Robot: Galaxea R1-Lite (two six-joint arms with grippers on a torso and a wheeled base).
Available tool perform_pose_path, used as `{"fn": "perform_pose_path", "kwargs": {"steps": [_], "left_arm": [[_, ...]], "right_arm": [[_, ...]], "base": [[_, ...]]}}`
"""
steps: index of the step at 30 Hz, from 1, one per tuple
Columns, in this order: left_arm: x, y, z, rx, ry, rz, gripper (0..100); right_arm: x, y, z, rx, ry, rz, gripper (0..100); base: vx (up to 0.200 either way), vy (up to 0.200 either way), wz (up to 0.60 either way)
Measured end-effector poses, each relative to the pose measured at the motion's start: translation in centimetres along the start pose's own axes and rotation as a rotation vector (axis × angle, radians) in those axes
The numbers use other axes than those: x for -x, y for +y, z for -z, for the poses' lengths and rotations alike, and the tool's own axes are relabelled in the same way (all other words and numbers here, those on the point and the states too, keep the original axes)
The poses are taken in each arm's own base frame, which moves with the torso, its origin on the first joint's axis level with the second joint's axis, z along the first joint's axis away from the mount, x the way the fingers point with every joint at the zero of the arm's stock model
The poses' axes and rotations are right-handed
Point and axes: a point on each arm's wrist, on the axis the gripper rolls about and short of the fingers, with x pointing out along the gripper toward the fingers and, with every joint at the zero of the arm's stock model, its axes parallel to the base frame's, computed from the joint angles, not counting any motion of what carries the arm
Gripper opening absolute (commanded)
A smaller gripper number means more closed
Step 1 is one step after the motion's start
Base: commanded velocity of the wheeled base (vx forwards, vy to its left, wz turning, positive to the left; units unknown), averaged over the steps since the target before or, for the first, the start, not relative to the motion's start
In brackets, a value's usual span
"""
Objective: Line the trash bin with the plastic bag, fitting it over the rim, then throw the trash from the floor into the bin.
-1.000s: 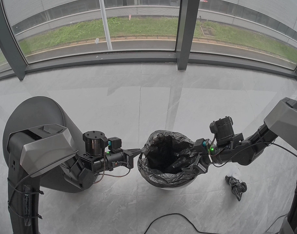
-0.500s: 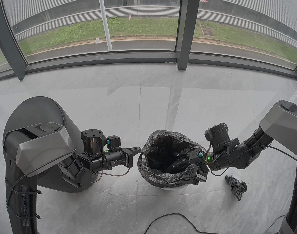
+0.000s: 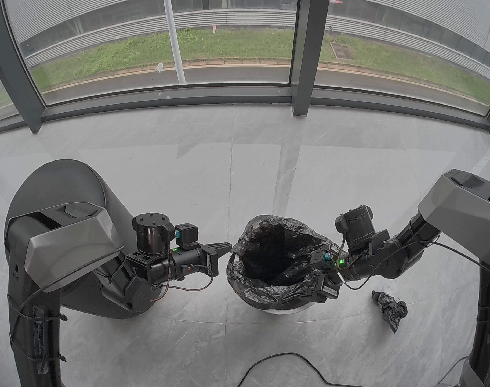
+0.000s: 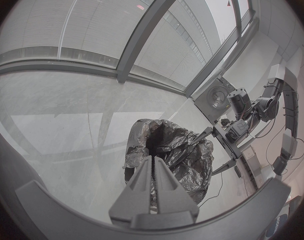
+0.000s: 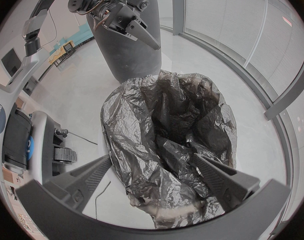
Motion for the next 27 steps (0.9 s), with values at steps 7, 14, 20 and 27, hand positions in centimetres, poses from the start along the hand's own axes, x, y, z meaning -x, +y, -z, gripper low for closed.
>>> {"fn": "perform_pose_path", "kwargs": {"steps": [7,14,20,27], "left_arm": [[0.1,0.0,-0.1,-0.001,-0.003,-0.002,0],[0.1,0.0,-0.2,0.0,-0.005,-0.003,0],[0.1,0.1,-0.2,0.0,-0.006,-0.003,0],[0.1,0.0,-0.2,0.0,-0.006,-0.003,0]], "right_arm": [[-0.3,0.4,0.7,-0.014,0.014,-0.026,0],[0.2,1.2,1.0,-0.024,0.005,-0.076,0],[1.6,2.6,1.6,-0.037,-0.001,-0.143,0],[2.6,4.2,2.6,-0.02,0.017,-0.211,0]], "base": [[0.0,0.0,0.0],[0.0,0.0,0.0],[0.0,0.0,0.0],[0.0,0.0,0.0]]}}
